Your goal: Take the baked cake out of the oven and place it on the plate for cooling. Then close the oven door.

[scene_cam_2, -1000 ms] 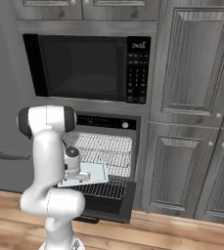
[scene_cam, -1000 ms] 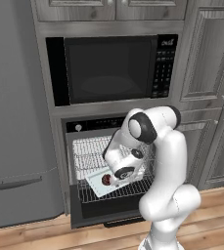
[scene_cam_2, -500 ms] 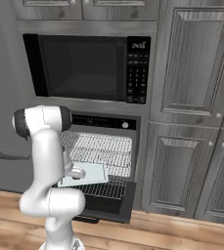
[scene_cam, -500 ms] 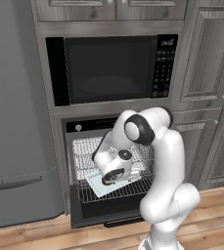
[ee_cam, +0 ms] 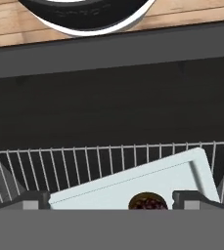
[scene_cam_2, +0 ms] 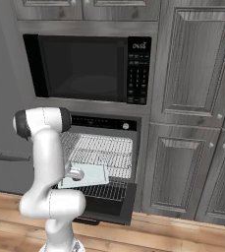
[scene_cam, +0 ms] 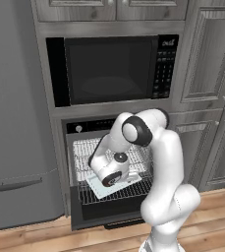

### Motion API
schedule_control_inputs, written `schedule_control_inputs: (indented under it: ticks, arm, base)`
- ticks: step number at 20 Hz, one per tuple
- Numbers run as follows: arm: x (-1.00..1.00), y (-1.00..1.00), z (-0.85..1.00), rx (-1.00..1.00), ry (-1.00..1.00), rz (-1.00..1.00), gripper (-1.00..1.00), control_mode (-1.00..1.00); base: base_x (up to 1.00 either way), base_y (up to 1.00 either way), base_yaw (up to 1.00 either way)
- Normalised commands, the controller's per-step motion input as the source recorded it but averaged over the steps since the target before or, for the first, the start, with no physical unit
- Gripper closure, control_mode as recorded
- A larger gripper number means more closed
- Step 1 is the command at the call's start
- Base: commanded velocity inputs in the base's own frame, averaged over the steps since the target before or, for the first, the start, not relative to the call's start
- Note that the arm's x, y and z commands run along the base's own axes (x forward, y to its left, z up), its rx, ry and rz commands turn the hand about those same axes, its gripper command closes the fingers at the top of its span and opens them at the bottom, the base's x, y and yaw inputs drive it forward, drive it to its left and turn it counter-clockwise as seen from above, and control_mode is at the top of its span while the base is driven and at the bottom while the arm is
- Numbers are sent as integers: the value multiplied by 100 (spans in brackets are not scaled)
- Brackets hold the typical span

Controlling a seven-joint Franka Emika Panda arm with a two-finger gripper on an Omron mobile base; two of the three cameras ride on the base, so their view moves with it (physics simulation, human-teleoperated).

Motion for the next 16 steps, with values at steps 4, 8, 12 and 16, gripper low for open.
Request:
schedule_control_inputs:
  ticks: [4, 8, 12, 16]
  arm:
    - [23, 15, 9, 0, 8, 0, -100, -100]
    - [30, 14, 6, 0, 5, 3, -100, -100]
    - [35, 17, 0, 0, 0, 2, -100, -100]
    - [27, 17, -1, 0, 0, 3, -100, -100]
  base:
    - [0, 0, 0]
    - [0, 0, 0]
    - [0, 0, 0]
    - [0, 0, 0]
